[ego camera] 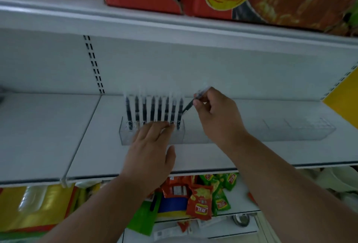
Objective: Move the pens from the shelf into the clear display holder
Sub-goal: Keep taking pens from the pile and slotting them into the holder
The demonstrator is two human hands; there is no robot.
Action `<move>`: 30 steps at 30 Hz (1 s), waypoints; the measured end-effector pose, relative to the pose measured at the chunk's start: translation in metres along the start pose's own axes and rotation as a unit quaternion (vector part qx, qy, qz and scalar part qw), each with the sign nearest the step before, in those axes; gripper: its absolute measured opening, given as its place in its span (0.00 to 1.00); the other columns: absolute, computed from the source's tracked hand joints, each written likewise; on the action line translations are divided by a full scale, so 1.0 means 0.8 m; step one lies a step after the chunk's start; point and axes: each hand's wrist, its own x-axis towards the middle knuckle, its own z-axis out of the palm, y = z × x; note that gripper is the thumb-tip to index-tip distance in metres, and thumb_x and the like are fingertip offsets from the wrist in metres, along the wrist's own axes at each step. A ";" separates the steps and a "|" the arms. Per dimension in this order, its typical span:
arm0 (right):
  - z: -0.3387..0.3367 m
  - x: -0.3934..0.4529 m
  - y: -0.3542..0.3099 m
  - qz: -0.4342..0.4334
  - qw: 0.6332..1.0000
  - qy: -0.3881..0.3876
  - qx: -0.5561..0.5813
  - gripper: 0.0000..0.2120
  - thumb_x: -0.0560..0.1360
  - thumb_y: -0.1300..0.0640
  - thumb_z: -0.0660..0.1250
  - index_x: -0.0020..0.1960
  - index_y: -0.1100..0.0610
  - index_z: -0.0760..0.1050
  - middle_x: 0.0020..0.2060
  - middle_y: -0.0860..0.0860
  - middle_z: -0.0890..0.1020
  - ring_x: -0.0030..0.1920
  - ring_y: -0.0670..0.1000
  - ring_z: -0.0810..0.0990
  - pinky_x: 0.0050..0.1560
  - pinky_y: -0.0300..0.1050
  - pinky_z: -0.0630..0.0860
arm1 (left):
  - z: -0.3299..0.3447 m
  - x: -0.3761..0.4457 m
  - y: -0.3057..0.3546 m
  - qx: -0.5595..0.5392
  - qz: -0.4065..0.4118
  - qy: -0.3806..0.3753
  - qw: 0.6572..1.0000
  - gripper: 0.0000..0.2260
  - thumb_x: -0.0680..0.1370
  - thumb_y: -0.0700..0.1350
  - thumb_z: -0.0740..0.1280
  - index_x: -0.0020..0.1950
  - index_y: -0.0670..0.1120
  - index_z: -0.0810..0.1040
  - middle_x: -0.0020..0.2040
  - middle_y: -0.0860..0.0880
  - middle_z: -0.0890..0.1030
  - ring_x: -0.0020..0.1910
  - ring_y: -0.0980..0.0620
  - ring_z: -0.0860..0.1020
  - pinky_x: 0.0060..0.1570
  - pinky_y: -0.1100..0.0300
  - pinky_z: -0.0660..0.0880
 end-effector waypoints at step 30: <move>0.014 0.010 -0.001 -0.005 0.995 -0.067 -0.071 0.05 0.80 0.54 0.63 0.47 0.52 0.69 0.34 0.41 0.73 0.34 0.38 0.71 0.34 0.30 0.64 | -0.001 0.005 -0.010 -0.002 0.032 0.007 0.999 0.26 0.71 0.48 0.55 0.67 0.43 0.77 0.62 0.47 0.78 0.62 0.46 0.72 0.63 0.47 0.71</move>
